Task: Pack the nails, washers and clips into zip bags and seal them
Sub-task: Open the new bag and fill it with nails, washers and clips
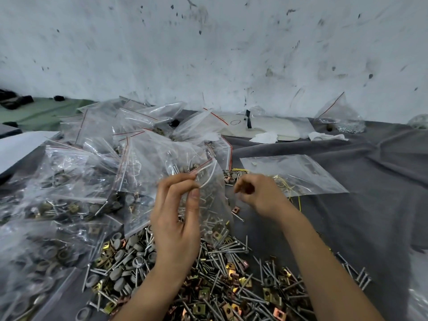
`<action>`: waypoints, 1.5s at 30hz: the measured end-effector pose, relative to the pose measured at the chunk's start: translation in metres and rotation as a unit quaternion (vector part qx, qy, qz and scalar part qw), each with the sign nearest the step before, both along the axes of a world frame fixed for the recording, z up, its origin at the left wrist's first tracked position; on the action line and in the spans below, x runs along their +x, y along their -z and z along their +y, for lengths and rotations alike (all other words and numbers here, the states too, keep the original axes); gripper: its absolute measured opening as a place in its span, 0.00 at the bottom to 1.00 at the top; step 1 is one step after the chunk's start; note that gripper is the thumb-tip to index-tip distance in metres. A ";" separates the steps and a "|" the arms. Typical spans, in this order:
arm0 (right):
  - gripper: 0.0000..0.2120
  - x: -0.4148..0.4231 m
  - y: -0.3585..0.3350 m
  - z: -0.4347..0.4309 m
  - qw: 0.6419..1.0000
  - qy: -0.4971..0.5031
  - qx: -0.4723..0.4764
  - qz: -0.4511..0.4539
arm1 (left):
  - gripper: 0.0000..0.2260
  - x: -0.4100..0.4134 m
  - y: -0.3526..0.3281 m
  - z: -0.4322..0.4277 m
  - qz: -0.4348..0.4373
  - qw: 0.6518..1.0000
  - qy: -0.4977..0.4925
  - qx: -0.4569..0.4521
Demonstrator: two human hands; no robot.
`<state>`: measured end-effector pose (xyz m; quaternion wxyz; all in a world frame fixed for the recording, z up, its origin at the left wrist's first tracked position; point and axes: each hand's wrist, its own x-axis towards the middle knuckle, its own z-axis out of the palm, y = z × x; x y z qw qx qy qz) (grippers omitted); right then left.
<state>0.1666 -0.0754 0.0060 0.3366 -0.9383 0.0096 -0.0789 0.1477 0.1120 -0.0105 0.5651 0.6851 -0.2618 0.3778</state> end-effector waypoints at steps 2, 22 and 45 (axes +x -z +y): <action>0.12 0.001 0.004 0.001 0.999 -0.006 -0.027 0.032 | 0.05 0.000 0.000 0.000 0.001 1.000 0.003 -0.004; 0.05 -0.006 -0.015 -0.003 1.000 0.007 -0.014 0.019 | 0.06 -0.001 -0.004 0.001 0.003 1.000 0.024 0.014; 0.12 -0.006 -0.017 0.003 0.996 0.077 0.023 -0.027 | 0.06 -0.001 -0.001 0.001 0.001 1.000 0.029 -0.005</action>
